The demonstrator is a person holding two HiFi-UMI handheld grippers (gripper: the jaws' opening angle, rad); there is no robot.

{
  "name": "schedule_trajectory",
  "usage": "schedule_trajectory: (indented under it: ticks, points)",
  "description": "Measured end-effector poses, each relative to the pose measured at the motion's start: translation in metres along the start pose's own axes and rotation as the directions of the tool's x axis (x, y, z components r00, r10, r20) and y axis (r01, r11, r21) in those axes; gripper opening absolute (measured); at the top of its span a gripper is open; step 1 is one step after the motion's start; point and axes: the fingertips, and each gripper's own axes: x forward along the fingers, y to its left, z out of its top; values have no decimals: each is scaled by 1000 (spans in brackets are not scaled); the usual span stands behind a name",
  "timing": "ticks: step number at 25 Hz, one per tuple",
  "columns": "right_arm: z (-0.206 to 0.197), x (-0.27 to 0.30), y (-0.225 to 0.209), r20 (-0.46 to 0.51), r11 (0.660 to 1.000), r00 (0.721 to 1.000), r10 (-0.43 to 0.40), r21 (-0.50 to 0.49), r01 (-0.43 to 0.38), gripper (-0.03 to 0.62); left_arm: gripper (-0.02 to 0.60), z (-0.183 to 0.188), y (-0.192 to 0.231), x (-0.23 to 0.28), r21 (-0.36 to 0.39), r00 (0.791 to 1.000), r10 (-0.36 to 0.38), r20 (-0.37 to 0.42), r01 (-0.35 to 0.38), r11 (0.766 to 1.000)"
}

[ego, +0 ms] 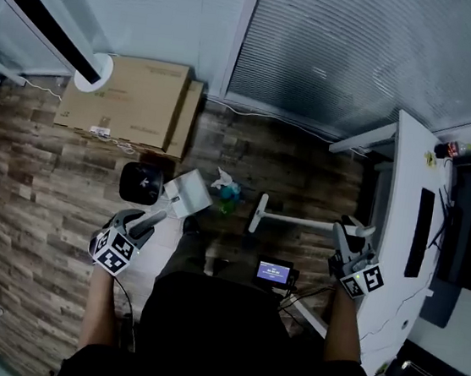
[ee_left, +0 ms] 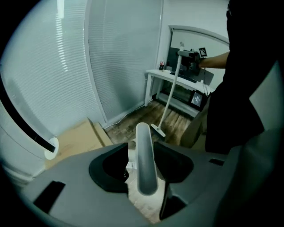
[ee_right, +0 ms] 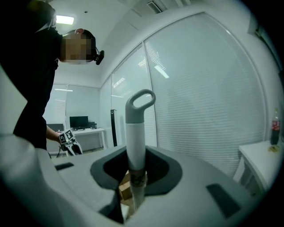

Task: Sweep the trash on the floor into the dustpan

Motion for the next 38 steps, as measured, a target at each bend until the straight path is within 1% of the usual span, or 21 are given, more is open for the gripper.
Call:
schedule_trajectory:
  ticks: [2,4,7,9,11,14,15,17,18,21,22,25,28,30,31,32,33,34,35,36,38]
  points:
    - [11,23,-5,5,999,999,39,-14,-39,84,174,3,5,10,-15,999,-45,-3,45,999]
    - [15,46,-11,-3,995,996,88,-46,-88,84,146,5,6,18,-20,997,-77,-26,76,997]
    - [12,79,-14,-45,973,978,201,-106,-205,84,130,5,0,22,-40,994,-88,-63,86,995]
    - [-2,97,-15,-93,938,951,294,-163,-306,83,129,5,-3,20,-44,994,-76,-81,72,996]
    - [-15,117,-11,-125,879,907,403,-225,-421,83,129,6,-8,20,-34,994,-57,-89,54,998]
    - [-32,147,2,-161,766,821,548,-299,-570,83,127,10,-19,23,-17,993,-53,-109,51,999]
    - [-42,154,6,-200,732,792,577,-304,-610,83,129,10,-22,23,-9,991,-56,-120,55,998]
    - [-79,163,7,-346,683,727,593,-262,-682,83,127,12,-24,23,9,989,-61,-134,63,998]
    - [-97,166,10,-403,643,684,608,-255,-722,83,127,13,-26,23,19,988,-63,-141,66,998]
    - [-132,171,29,-473,446,545,692,-313,-839,83,127,17,-32,23,49,985,-69,-160,78,996]
    - [-139,170,36,-482,395,503,718,-312,-864,83,127,18,-34,22,56,983,-70,-168,81,995]
    - [-150,162,60,-470,299,393,790,-264,-917,84,127,17,-38,20,65,979,-76,-189,89,994]
    - [-153,150,83,-452,236,299,841,-191,-953,91,127,14,-47,20,50,979,-93,-184,104,993]
    - [-156,141,96,-433,212,256,864,-148,-966,95,127,14,-50,20,43,978,-105,-179,114,993]
    - [-157,136,102,-420,209,242,874,-123,-970,97,127,13,-51,20,42,978,-110,-177,119,992]
    - [-158,132,108,-408,214,235,882,-97,-972,100,127,12,-51,20,42,978,-116,-174,125,991]
    - [-159,129,114,-396,228,238,887,-73,-971,101,127,9,-51,19,43,978,-122,-171,131,990]
    - [-160,128,119,-380,250,251,890,-54,-967,103,127,6,-52,18,44,977,-130,-167,139,989]
    - [-159,129,123,-357,280,274,893,-37,-959,106,127,2,-54,17,46,977,-139,-162,148,988]
    - [-157,131,125,-323,319,308,895,-20,-947,109,127,0,-57,16,49,977,-148,-157,157,986]
    - [-152,138,125,-251,423,404,880,24,-906,114,127,-6,-61,15,59,975,-163,-153,174,983]
